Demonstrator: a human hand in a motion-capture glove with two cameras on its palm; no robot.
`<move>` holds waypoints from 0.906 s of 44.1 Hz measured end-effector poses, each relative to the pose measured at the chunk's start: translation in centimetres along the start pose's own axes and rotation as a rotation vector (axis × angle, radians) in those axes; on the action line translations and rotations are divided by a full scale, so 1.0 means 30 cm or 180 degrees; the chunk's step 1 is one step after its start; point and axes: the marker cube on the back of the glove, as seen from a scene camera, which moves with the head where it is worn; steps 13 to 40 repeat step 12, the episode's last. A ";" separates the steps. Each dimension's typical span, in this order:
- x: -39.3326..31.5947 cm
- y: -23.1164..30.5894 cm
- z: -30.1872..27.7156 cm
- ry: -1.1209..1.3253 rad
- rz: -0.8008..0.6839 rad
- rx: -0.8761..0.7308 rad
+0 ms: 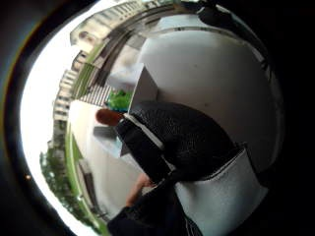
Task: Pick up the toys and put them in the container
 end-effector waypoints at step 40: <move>0.138 0.019 0.068 0.0108 0.0028 -0.0027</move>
